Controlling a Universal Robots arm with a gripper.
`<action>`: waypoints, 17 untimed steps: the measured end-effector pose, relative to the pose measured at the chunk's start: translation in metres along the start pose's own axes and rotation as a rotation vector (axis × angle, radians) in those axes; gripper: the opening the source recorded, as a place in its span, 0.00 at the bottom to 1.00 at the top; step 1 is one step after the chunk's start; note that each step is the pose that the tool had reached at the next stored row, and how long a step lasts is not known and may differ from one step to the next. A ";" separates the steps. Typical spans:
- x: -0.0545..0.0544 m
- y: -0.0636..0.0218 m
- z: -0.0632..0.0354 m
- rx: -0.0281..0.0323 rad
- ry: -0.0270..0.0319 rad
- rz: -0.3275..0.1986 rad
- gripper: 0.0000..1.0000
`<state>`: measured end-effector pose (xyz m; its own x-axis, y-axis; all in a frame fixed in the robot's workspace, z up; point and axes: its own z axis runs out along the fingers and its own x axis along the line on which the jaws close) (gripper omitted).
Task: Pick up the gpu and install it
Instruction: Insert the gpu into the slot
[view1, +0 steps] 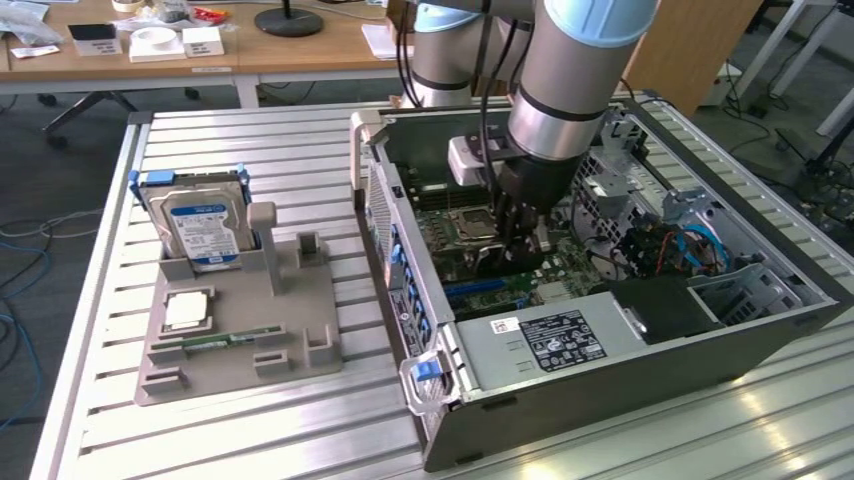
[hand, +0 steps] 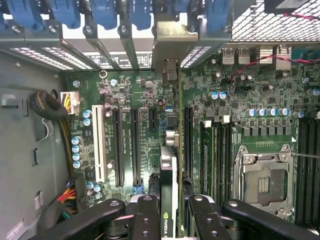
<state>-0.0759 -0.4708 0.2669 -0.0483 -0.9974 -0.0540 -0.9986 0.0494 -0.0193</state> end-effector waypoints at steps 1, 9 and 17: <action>-0.001 0.0004 0.0002 0.0001 -0.0002 0.000 0.27; 0.000 0.0027 0.0005 0.0000 -0.0001 0.000 0.27; 0.000 0.0049 0.0014 0.0000 0.0001 0.000 0.27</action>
<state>-0.0808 -0.4703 0.2654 -0.0483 -0.9974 -0.0538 -0.9986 0.0494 -0.0192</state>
